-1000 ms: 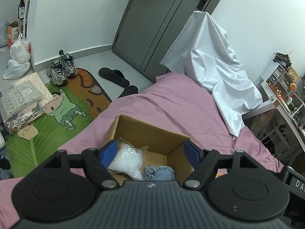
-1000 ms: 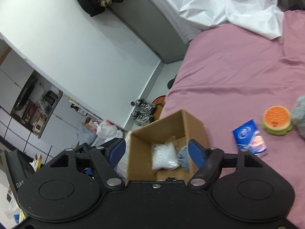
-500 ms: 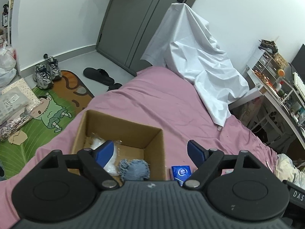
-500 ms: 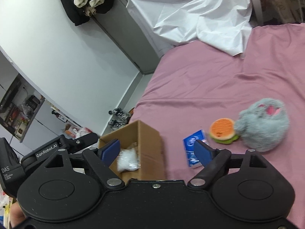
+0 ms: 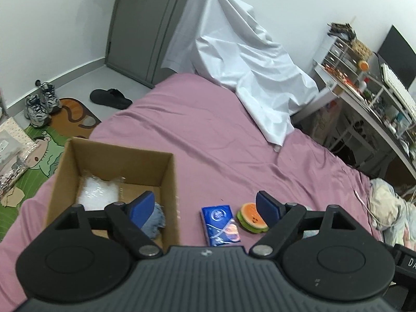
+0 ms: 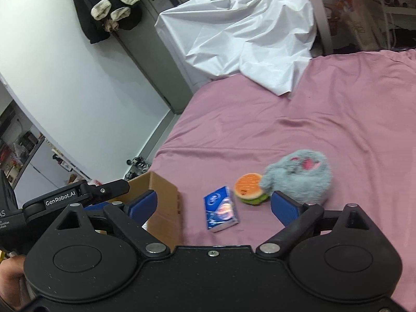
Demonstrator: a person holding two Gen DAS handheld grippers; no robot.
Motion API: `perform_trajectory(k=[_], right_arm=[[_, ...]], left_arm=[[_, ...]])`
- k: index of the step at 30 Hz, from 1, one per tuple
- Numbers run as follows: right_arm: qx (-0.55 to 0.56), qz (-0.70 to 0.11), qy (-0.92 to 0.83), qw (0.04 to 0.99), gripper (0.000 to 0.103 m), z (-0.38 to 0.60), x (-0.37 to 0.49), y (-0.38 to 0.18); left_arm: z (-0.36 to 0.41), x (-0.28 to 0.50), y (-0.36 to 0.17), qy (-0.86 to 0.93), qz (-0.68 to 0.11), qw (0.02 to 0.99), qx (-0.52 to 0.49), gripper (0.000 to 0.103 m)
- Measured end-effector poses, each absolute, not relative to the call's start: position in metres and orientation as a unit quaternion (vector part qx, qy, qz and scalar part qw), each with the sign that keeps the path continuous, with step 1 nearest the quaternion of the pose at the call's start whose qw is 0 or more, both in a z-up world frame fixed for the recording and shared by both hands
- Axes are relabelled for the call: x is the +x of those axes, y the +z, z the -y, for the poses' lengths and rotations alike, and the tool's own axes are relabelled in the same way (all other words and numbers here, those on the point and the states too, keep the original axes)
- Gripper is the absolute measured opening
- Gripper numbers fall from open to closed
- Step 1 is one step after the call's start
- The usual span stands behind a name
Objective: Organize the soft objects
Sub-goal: 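Move both tools back toward the remaining burger toy and plush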
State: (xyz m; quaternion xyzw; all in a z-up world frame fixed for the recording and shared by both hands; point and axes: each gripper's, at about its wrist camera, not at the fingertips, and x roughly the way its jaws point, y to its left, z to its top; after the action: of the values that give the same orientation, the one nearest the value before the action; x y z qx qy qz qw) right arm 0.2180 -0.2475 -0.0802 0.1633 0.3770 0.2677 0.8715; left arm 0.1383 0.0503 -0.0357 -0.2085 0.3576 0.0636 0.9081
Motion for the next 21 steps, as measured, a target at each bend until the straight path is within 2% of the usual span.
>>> perform_trajectory(k=[12,17,19,21], right_arm=[[0.181,-0.393,0.245,0.867,0.092,0.274,0.225,-0.107],[0.196,-0.406,0.248,0.858,0.084,0.278,0.23,-0.118],[0.2,-0.411,0.251,0.853,0.077,0.278,0.232,-0.123],[0.206,-0.415,0.25,0.85,0.075,0.279,0.234,-0.127]], left_arm=[[-0.017,0.165,-0.049,0.035,-0.386,0.903,-0.187,0.084],[-0.004,0.176,-0.058,0.036,-0.403,0.896,-0.183,0.084],[0.0,0.18,-0.063,0.038,-0.408,0.894,-0.18,0.084],[0.003,0.185,-0.068,0.043,-0.415,0.891,-0.178,0.084]])
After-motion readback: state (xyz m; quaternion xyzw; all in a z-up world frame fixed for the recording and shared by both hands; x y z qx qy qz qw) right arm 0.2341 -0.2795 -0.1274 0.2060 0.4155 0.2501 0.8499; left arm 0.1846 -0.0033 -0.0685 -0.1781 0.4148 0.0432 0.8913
